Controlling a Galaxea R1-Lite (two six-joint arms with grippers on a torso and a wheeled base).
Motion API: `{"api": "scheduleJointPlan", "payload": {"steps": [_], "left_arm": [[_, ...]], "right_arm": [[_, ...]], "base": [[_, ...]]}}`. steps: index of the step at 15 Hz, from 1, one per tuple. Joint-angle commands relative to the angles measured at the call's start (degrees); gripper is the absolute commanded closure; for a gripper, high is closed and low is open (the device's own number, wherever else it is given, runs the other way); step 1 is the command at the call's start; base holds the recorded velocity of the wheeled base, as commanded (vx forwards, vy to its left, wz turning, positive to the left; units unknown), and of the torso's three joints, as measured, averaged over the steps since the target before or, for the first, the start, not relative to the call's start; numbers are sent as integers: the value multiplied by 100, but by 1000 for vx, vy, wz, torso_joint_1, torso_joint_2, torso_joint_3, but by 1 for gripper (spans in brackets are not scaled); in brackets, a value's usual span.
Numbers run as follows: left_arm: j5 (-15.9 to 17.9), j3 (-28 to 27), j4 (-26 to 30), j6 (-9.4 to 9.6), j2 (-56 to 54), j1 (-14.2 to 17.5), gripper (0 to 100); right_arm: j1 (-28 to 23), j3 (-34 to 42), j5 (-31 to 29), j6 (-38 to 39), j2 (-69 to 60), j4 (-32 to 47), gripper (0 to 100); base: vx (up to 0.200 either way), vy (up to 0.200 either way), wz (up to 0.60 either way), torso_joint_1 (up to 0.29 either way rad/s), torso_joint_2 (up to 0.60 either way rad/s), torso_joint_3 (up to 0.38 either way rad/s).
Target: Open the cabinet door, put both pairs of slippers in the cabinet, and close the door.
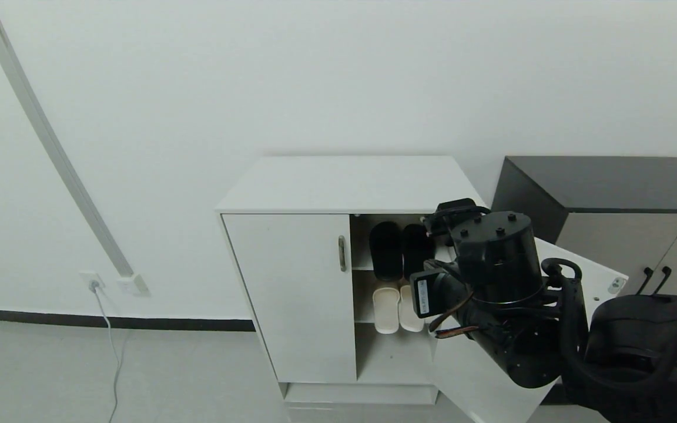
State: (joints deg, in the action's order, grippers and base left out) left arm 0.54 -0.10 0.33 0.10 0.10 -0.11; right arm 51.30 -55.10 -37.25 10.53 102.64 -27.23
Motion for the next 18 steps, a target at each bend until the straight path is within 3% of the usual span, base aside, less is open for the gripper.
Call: {"api": "scheduleJointPlan", "payload": {"steps": [1, 10, 18], "left_arm": [[-1, 1, 2, -1, -1, -7, 100], [-1, 1, 2, -1, -1, -7, 100], [-1, 1, 2, -1, -1, -7, 100]], "right_arm": [[3, -1, -1, 1, 1, -1, 100], [-23, 61, 8, -16, -25, -1, 100], [-23, 61, 8, -69, 1, -1, 100]], "base": [[0, 0, 0, 242, -564, -320], [0, 0, 0, 227, -518, -292], [0, 0, -75, 6, -16, -8]]}}
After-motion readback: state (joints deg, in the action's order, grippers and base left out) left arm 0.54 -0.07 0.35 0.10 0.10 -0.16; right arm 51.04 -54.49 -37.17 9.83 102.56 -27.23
